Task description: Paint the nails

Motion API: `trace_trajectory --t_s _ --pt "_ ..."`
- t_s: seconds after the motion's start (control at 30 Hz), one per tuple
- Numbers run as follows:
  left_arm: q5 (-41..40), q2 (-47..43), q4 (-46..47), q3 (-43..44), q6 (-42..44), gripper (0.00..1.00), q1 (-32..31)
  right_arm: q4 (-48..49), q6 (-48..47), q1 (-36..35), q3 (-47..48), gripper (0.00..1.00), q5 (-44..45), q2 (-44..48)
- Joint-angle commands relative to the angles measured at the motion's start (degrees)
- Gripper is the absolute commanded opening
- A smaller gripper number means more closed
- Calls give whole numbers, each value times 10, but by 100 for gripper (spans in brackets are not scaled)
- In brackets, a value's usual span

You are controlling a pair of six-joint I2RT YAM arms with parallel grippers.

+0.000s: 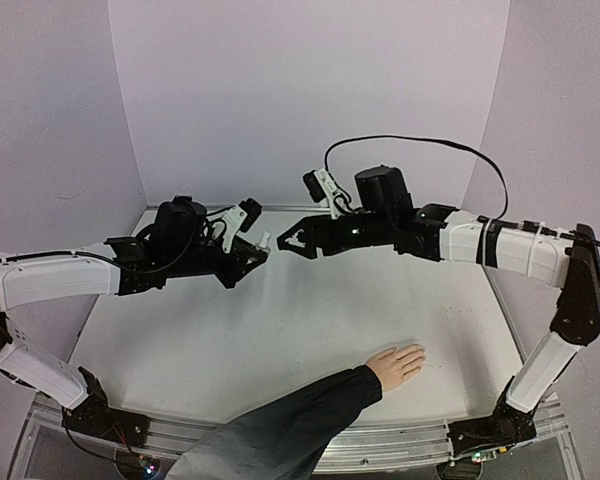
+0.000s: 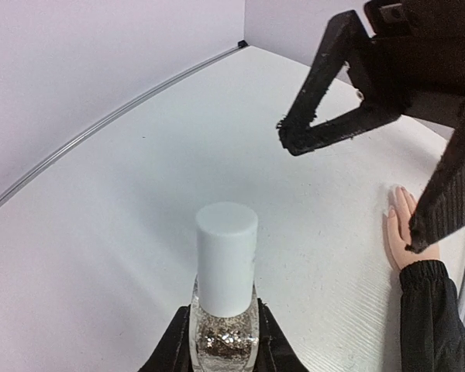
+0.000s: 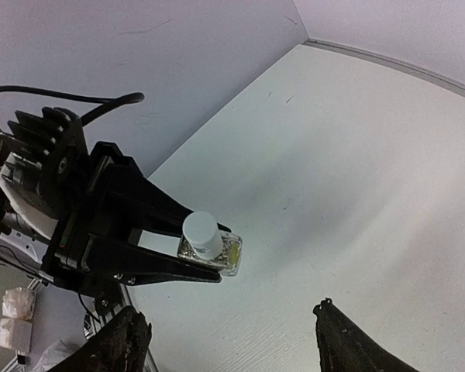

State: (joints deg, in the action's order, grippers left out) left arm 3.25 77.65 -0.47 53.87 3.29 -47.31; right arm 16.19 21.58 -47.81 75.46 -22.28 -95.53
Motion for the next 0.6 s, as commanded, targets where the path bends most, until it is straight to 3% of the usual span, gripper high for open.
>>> trace_trajectory --t_s 0.0,0.17,0.57 --pt "72 -26 21 4 32 0 -2 -10 -42 -2 13 72 -105 13" --pt "129 -27 20 6 47 0 -2 -14 -47 -2 34 59 -119 -5" --pt "169 -23 21 7 57 0 -3 -18 -46 -2 61 43 -131 -32"
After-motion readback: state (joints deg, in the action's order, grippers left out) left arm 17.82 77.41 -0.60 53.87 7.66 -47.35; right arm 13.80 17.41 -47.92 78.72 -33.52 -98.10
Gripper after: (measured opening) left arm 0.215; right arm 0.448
